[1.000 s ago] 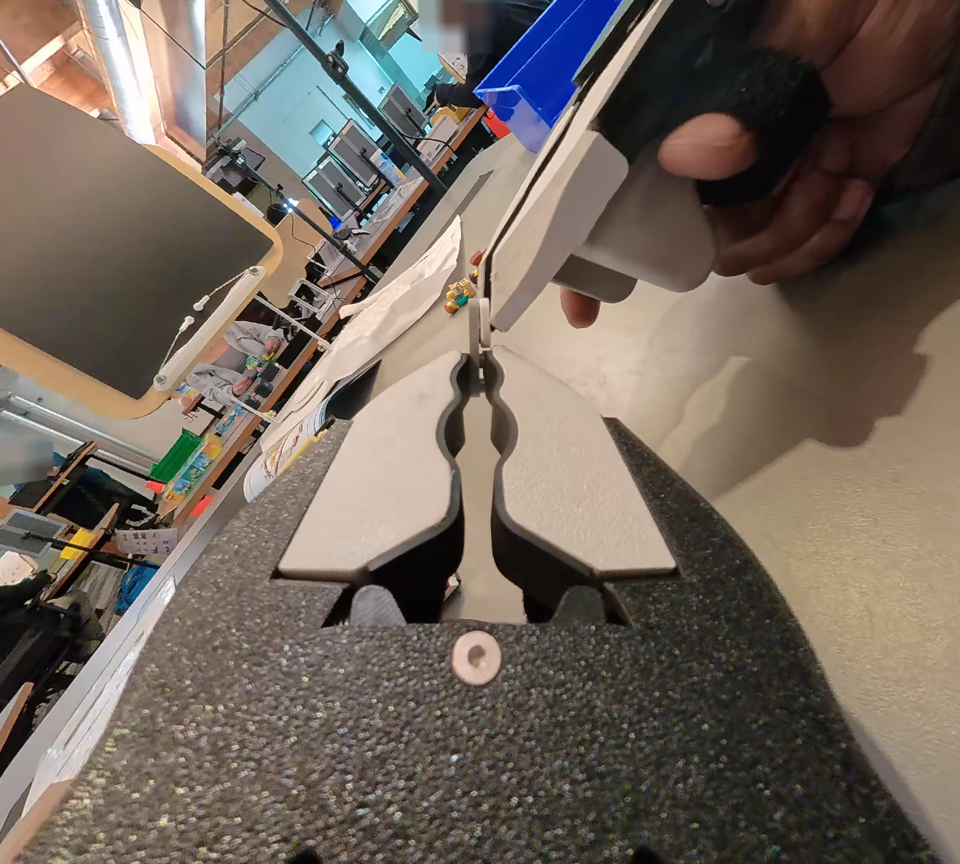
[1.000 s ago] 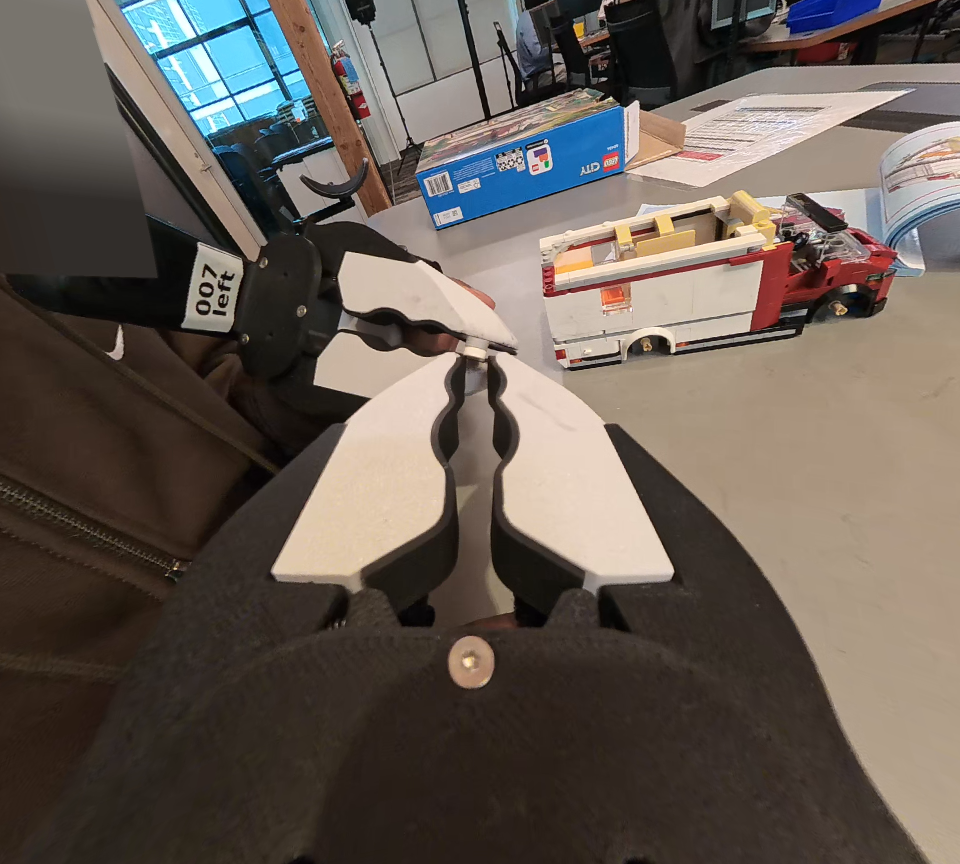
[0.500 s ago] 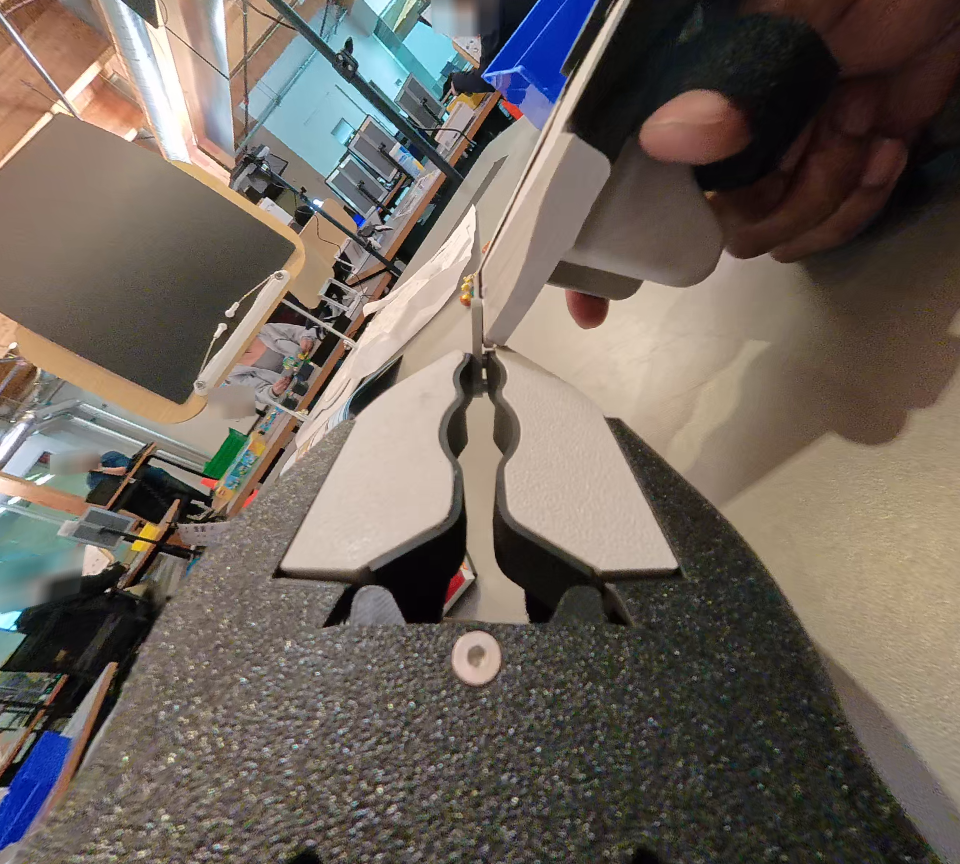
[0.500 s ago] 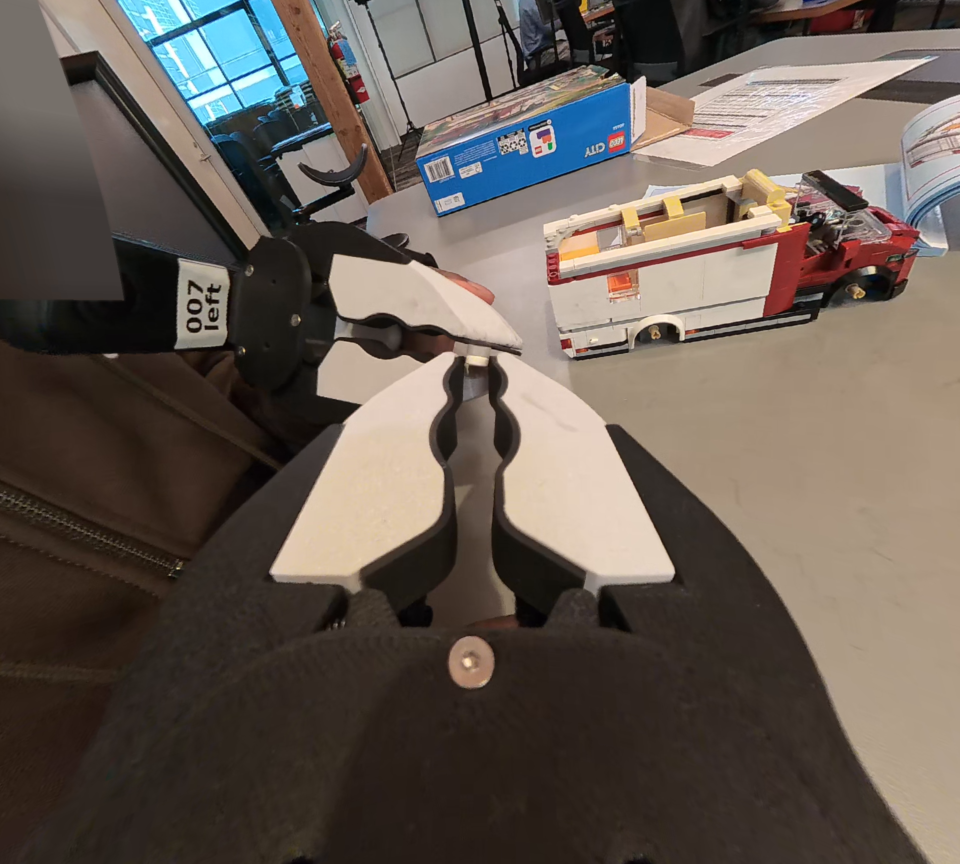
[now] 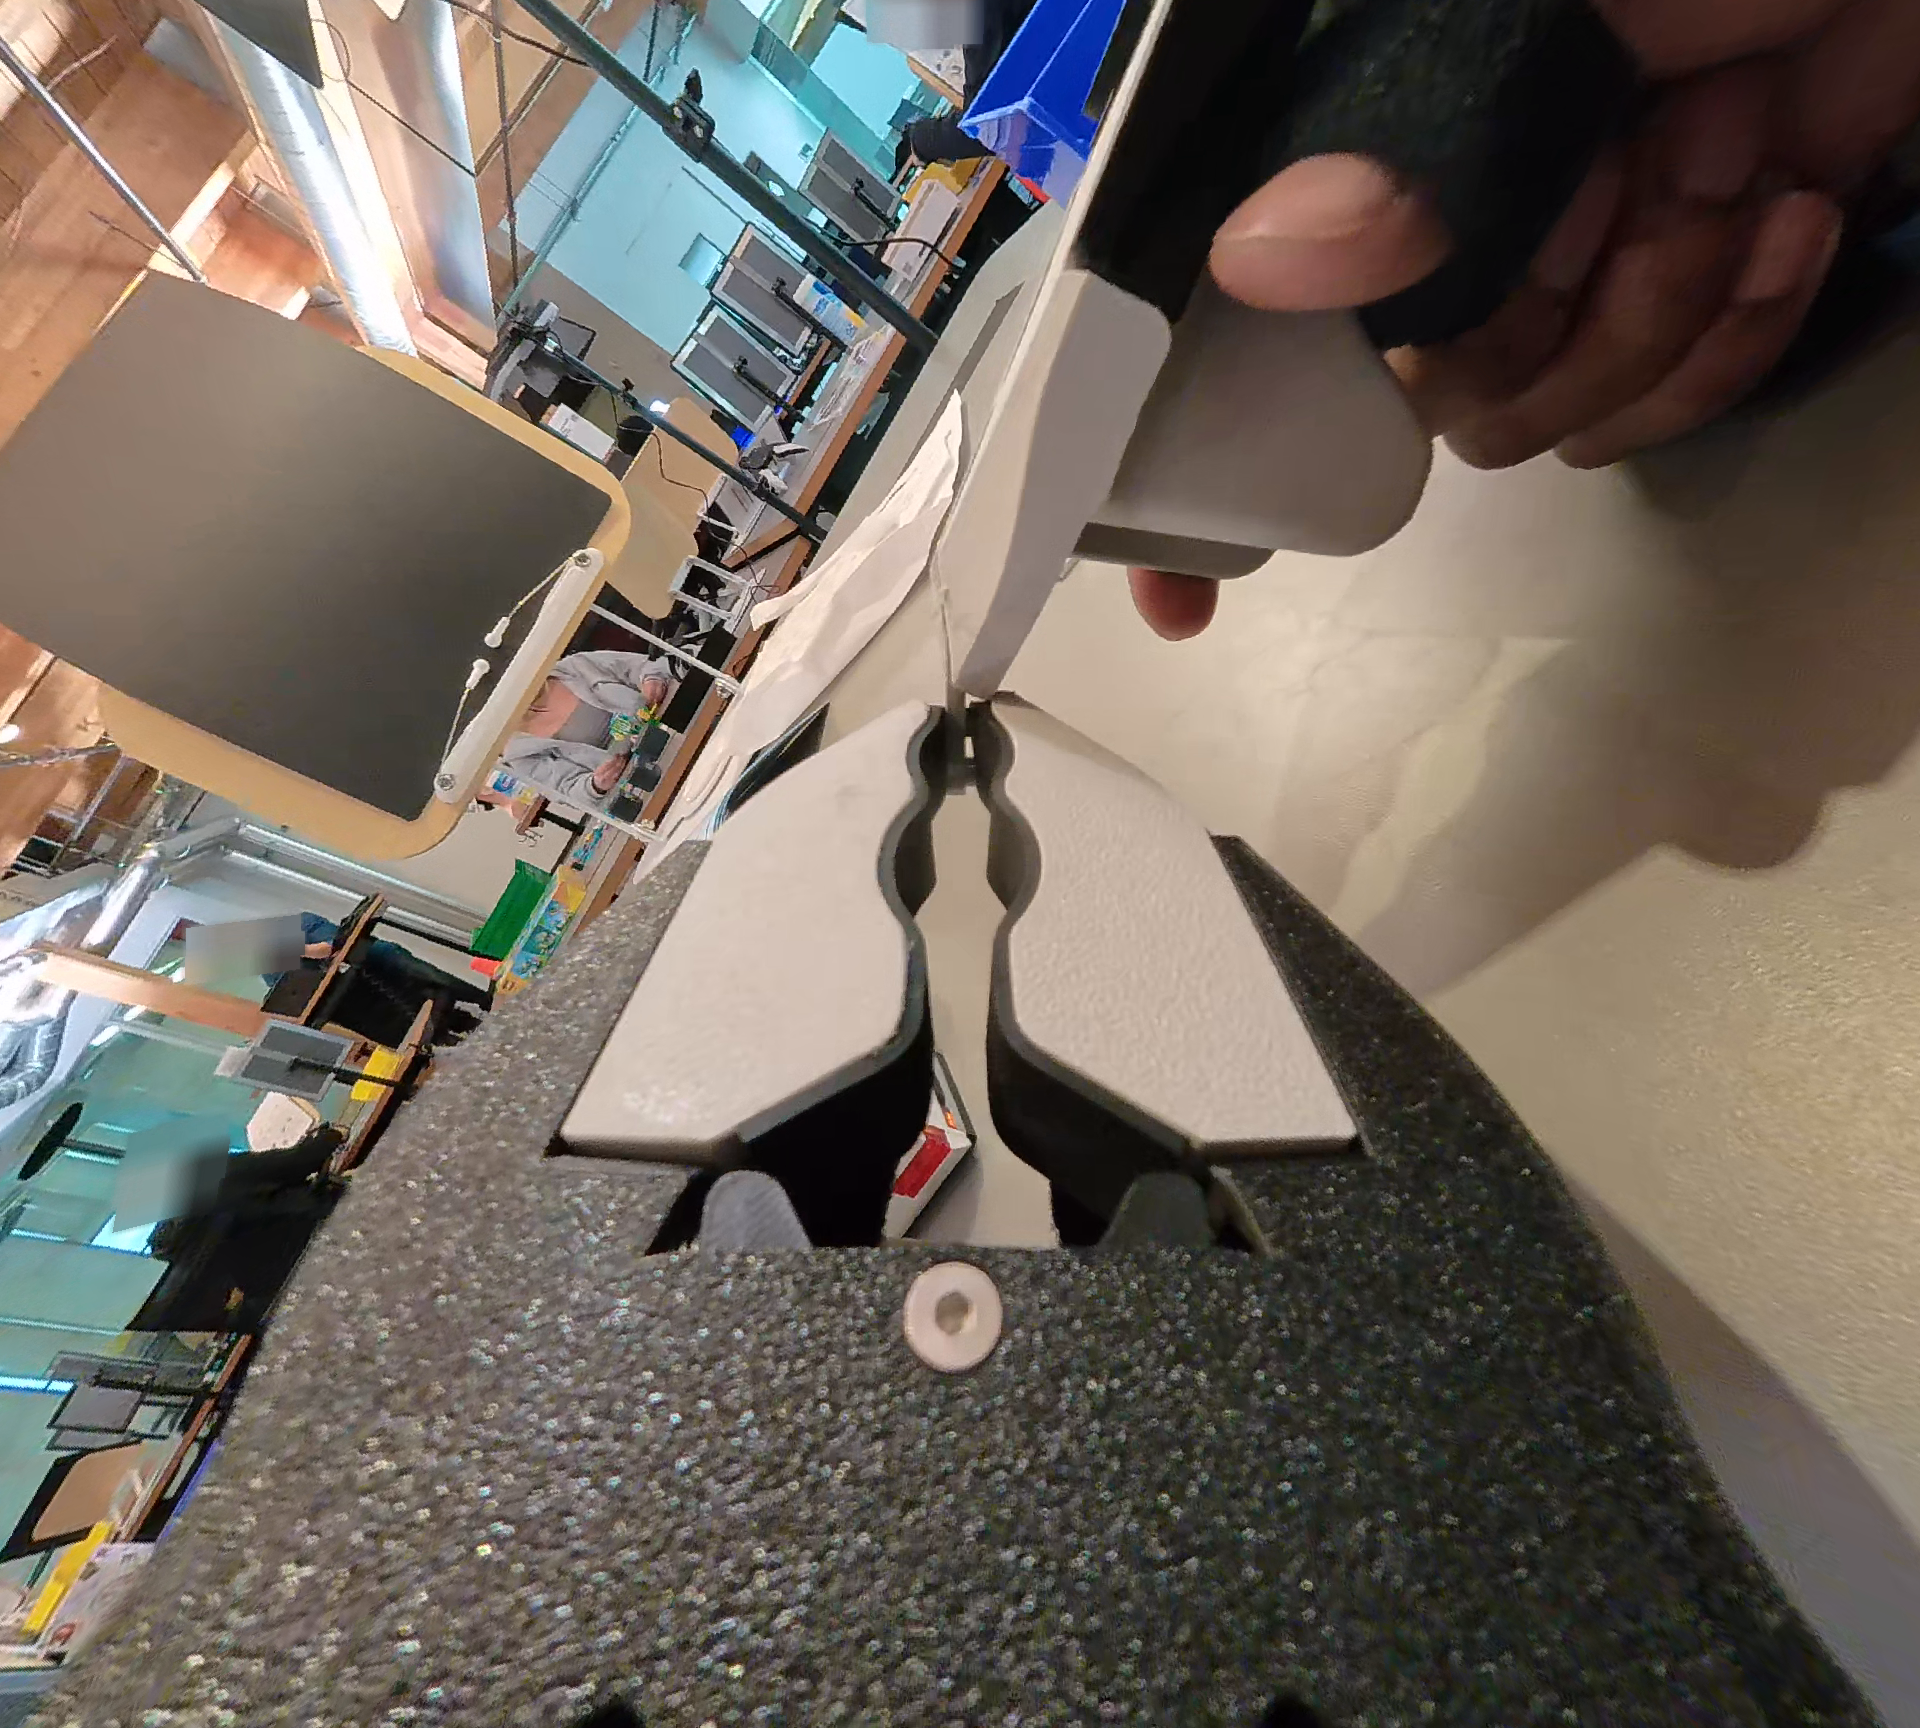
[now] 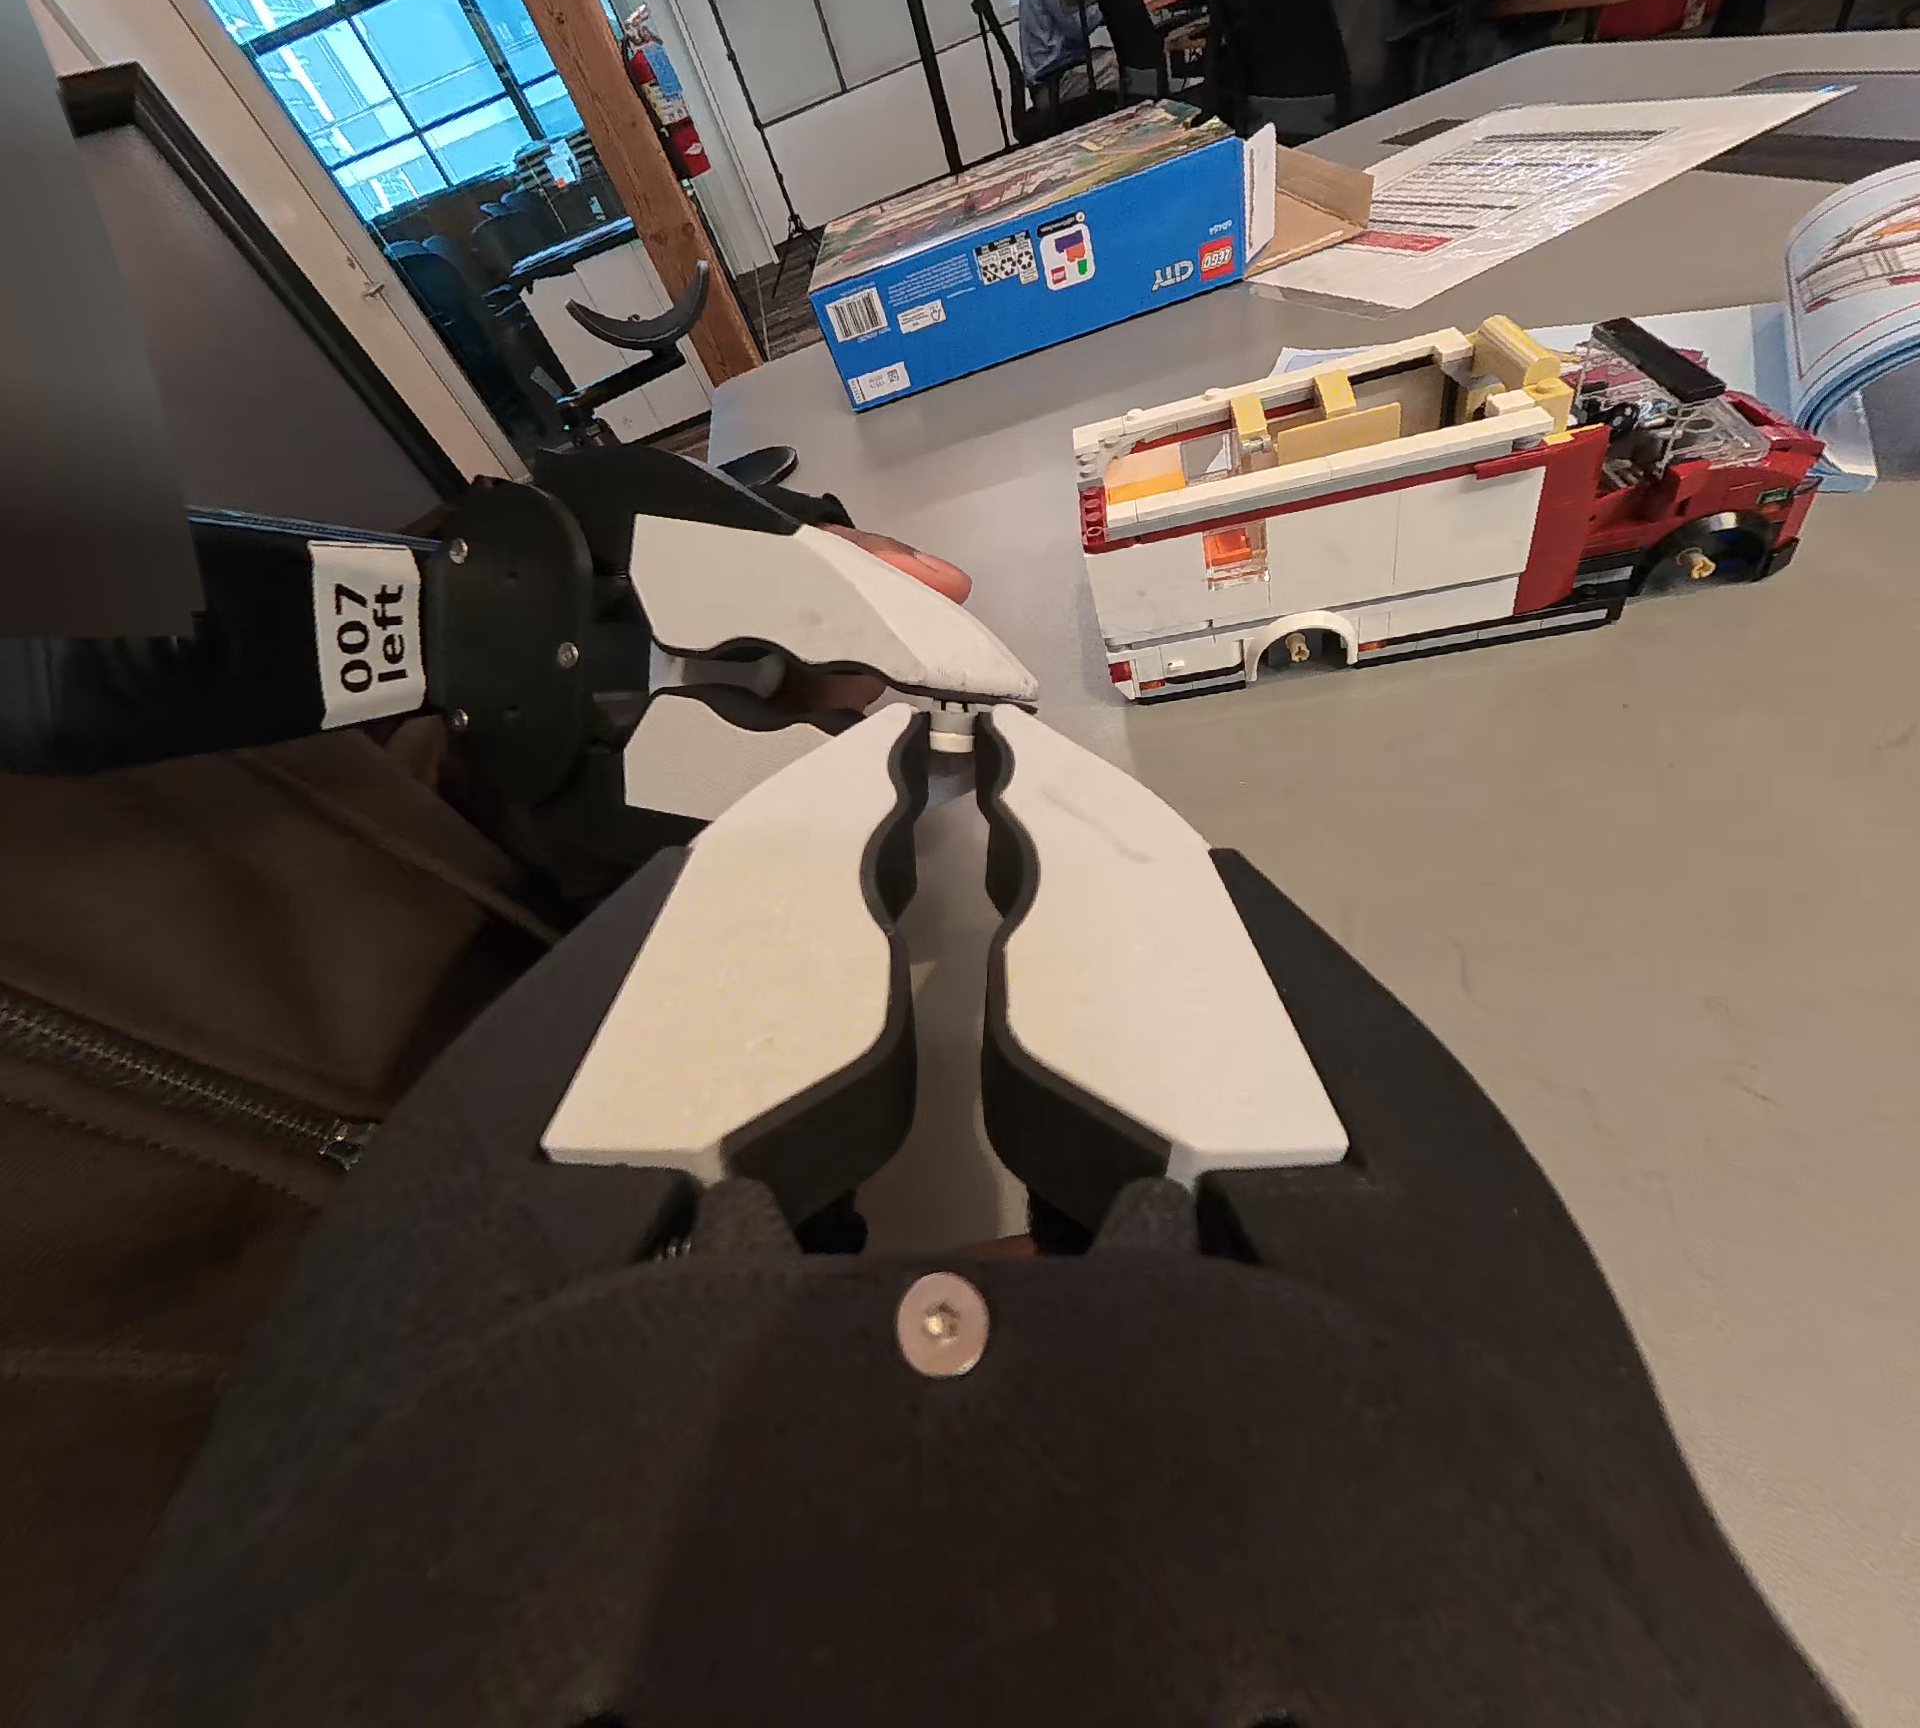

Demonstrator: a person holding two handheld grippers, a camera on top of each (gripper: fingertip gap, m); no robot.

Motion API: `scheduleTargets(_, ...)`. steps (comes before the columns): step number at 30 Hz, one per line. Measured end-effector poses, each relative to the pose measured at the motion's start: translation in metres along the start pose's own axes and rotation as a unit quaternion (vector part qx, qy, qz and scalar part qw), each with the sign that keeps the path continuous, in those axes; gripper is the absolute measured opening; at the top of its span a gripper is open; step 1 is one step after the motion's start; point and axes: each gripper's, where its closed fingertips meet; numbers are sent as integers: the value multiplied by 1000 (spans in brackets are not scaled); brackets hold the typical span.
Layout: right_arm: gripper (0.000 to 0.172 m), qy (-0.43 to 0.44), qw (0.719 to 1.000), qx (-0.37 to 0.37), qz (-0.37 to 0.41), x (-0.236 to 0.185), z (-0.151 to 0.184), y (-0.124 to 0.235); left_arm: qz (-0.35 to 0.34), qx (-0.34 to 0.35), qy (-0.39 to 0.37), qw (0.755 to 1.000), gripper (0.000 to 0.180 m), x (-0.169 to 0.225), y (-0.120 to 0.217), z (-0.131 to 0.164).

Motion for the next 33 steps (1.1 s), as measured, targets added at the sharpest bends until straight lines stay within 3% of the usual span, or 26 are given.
scheduleTargets(17, 8, 50, 998, -29, 36, 5, 6, 6, -6, 13, 10, 1000, 5, -4, 1, -2)
scheduleTargets(33, 8, 28, 999, -21, 23, 1, 5, 4, -7, -3, -24, 1000, 5, 1, -3, 2)
Point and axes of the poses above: each gripper's, where its closed fingertips meet, y back along the fingers, z out of its underside, x = y × z across the jaws, and after that the axes turned 9 degrees about -y, right-handed
